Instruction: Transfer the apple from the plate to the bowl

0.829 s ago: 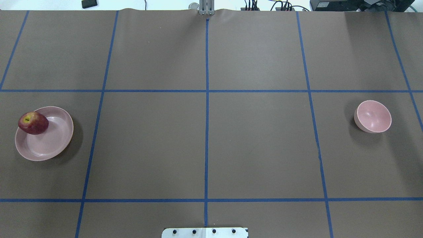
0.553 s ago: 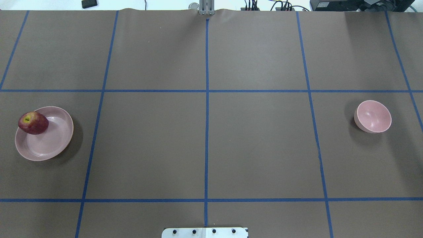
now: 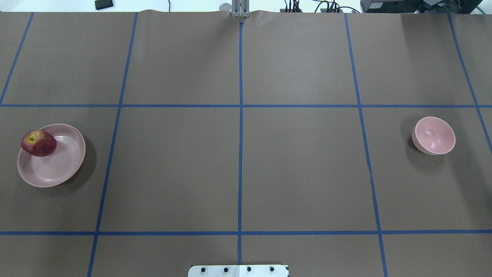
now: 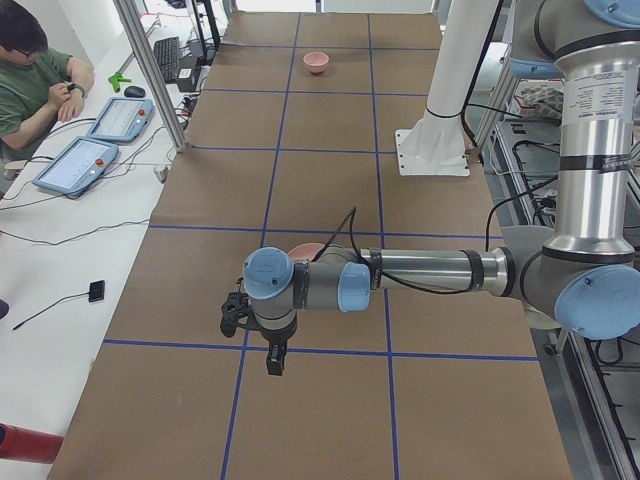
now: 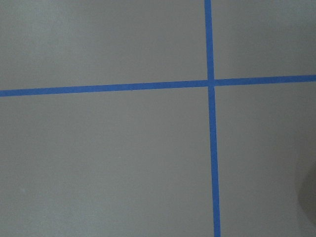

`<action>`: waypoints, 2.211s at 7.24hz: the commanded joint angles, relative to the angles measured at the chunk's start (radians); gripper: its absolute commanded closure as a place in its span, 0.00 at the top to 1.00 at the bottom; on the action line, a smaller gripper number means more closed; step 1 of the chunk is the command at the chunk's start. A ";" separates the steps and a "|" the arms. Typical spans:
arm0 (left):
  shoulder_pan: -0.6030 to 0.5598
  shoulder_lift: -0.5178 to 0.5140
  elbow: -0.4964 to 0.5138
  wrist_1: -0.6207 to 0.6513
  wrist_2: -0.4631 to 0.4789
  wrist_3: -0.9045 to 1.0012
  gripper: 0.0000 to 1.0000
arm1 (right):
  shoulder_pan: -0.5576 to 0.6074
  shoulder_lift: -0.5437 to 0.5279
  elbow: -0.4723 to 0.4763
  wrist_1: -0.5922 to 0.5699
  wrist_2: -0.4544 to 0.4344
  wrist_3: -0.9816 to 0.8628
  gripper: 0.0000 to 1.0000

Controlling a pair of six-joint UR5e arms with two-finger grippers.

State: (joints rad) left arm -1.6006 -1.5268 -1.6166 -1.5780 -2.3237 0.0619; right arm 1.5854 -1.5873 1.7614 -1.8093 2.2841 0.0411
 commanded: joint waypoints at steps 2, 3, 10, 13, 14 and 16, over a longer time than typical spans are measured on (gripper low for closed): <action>0.004 -0.003 -0.013 0.001 -0.002 -0.004 0.99 | -0.092 0.021 0.053 0.041 -0.015 0.009 1.00; 0.007 -0.006 -0.022 -0.004 -0.002 -0.004 0.99 | -0.117 0.077 0.064 0.039 -0.003 0.016 1.00; 0.019 -0.009 -0.005 -0.123 -0.039 -0.011 0.99 | -0.306 0.098 -0.075 0.337 0.150 0.088 1.00; 0.050 -0.035 0.015 -0.186 -0.069 -0.253 0.99 | -0.311 0.087 -0.206 0.508 0.184 0.106 1.00; 0.059 -0.036 0.015 -0.191 -0.069 -0.261 0.99 | -0.323 0.087 -0.236 0.531 0.214 0.106 1.00; 0.067 -0.042 0.015 -0.191 -0.069 -0.260 0.99 | -0.370 0.086 -0.263 0.541 0.239 0.106 1.00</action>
State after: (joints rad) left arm -1.5401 -1.5655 -1.6018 -1.7668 -2.3925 -0.1940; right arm 1.2442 -1.5003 1.5154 -1.2749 2.5118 0.1464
